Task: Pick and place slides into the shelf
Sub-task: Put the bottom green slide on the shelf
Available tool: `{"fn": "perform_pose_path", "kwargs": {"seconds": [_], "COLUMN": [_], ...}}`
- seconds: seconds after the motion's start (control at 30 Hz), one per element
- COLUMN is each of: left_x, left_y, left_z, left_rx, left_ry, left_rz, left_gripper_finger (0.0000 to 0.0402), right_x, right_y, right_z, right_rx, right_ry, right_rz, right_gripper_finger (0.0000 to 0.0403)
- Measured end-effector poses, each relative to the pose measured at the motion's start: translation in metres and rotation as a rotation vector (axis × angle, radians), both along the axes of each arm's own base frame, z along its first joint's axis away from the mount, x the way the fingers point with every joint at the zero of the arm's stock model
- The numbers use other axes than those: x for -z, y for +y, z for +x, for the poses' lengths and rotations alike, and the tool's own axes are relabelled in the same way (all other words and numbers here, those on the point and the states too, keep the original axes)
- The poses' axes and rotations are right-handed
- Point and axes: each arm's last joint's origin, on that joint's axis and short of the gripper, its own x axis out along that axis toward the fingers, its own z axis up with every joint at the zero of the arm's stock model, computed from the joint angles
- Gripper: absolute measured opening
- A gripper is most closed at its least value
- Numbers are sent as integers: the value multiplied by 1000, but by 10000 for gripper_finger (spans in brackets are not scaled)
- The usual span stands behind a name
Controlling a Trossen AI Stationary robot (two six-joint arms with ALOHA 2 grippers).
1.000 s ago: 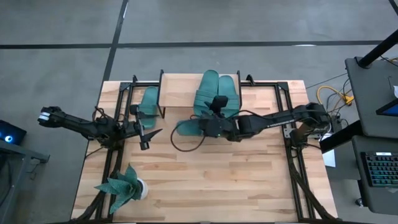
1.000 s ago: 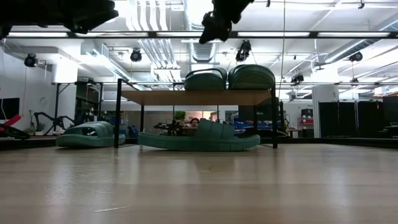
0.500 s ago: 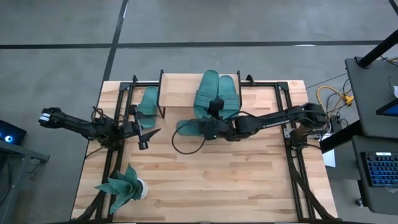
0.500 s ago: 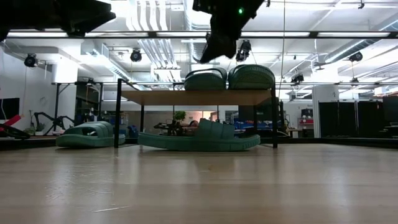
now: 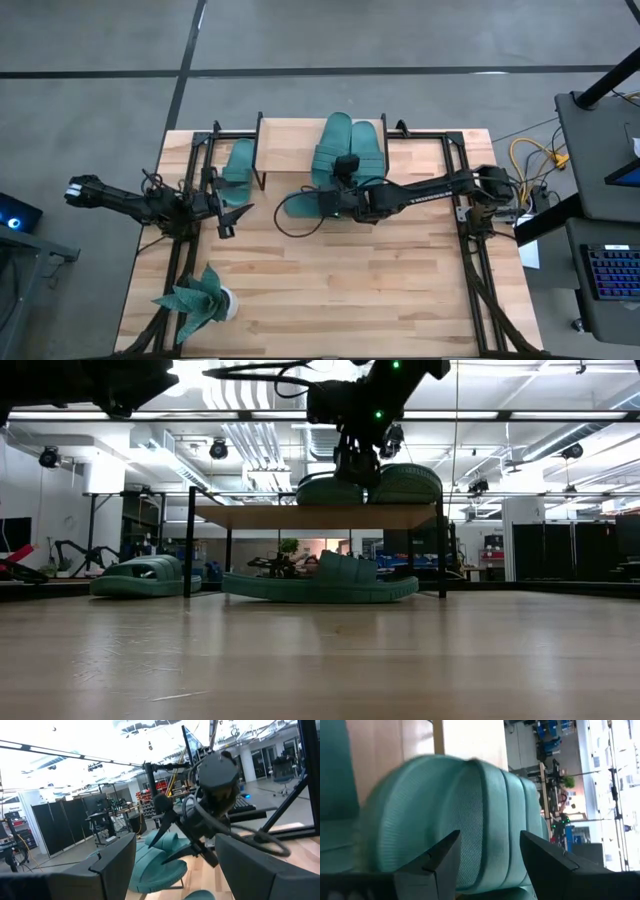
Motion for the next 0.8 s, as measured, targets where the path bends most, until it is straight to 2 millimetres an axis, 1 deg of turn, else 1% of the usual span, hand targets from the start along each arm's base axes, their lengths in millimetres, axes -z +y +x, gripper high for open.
{"fn": "perform_pose_path", "kwargs": {"seconds": [0.13,0.23,0.33,0.57,0.63,0.8], "left_x": [0,2,1,2,2,2], "left_y": [0,0,0,0,0,0], "left_z": [0,0,0,0,0,0], "left_rx": [0,0,0,0,0,0], "left_ry": [-3,5,3,4,4,4], "left_rz": [-1,1,1,1,1,1], "left_gripper_finger": [255,255,255,255,255,255], "right_x": [0,-1,-1,-1,-1,-6], "right_y": [-8,-10,-10,-10,-10,-9], "right_z": [-1,-1,-1,-1,-1,0], "right_rx": [35,41,38,34,30,19], "right_ry": [0,2,5,11,17,25], "right_rz": [-18,-21,-21,-23,-27,-36], "right_gripper_finger": [188,167,128,22,16,14]}}
